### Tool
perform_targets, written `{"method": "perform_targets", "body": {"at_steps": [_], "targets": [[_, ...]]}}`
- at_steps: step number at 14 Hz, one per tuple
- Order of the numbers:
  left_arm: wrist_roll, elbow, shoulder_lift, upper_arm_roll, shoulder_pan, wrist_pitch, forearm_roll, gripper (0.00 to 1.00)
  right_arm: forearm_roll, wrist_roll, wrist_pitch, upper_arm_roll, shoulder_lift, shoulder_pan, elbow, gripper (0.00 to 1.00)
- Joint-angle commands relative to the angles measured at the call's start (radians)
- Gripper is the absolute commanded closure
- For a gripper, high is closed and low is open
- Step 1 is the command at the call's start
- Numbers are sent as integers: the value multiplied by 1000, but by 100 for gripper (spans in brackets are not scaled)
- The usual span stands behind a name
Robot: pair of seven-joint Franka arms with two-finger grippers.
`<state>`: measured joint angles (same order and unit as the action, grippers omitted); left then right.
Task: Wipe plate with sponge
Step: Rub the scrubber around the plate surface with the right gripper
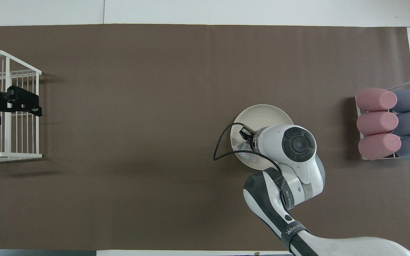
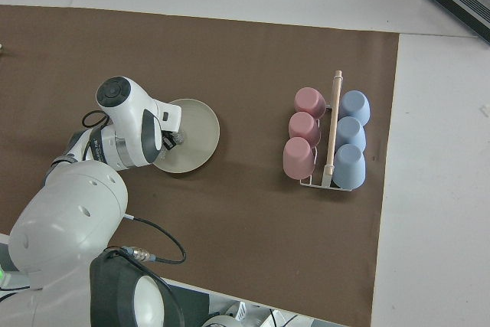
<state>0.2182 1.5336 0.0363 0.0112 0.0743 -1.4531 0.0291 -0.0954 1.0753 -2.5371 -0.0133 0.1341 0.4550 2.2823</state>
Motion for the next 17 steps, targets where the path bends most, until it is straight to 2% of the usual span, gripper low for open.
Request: {"method": "perform_targets", "body": {"at_steps": [1, 5, 7, 11, 15, 17], "targets": [[12, 14, -18, 3, -2, 5, -5, 0, 2, -47, -20, 0, 9, -28, 8, 100], [12, 14, -18, 3, -2, 4, -5, 0, 2, -280, -29, 0, 21, -149, -1, 100], [12, 14, -18, 3, -2, 5, -5, 0, 2, -301, -29, 0, 21, -164, -1, 100], [13, 14, -18, 3, -2, 4, -5, 0, 2, -208, -26, 3, 18, -135, 0, 100], [13, 14, -18, 3, -2, 5, -5, 0, 0, 29, -20, 3, 12, -20, 2, 100], [13, 14, -18, 3, -2, 5, -5, 0, 2, 41, -14, 3, 10, -9, 2, 100]]}}
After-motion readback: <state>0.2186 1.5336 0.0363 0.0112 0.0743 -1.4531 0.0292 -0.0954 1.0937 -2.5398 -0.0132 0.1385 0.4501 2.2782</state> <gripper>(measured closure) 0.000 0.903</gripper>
